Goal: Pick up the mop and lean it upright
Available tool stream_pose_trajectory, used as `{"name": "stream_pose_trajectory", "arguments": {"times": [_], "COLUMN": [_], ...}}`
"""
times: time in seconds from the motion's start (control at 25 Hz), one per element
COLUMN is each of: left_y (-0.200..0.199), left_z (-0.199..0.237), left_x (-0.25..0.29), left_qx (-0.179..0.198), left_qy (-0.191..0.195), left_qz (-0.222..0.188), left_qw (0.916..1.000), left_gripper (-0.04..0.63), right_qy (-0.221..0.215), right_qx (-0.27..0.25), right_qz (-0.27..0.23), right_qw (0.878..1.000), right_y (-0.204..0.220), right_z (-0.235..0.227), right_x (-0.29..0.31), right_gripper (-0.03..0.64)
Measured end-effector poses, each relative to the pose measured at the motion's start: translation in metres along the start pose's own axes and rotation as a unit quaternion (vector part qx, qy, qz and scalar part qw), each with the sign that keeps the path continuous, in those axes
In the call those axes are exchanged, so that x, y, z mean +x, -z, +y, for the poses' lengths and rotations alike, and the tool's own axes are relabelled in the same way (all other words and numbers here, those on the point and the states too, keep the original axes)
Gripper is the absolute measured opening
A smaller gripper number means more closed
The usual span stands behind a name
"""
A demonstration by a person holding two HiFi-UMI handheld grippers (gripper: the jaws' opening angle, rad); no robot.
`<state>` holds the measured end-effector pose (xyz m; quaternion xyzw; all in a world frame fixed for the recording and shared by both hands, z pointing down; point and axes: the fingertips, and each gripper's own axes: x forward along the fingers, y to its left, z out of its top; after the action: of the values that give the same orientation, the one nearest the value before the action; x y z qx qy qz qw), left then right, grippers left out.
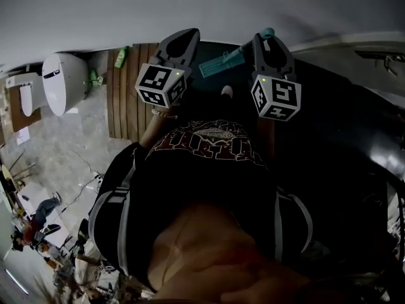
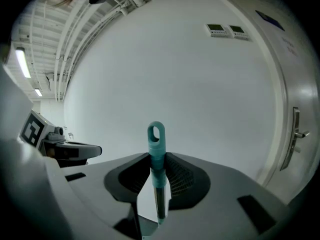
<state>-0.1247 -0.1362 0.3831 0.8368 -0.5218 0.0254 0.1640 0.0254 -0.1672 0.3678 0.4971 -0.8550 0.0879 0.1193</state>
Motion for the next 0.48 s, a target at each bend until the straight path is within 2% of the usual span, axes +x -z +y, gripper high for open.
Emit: {"name": "stream_pose_trajectory", "arguments": {"times": [0.48], "left_y": [-0.002], "left_z": [0.051], "left_x": [-0.036], "left_qx": [0.006], "left_qy": [0.038], "left_qz": [0.004], "left_qw": [0.9993], "left_gripper": [0.037], "right_qy": [0.01], "right_qx": [0.014], "right_qz": [-0.004], "right_qw": [1.0], "right_y": [-0.004], "right_z": [0.076], "right_x": [0.027], "right_gripper": [0.104]}}
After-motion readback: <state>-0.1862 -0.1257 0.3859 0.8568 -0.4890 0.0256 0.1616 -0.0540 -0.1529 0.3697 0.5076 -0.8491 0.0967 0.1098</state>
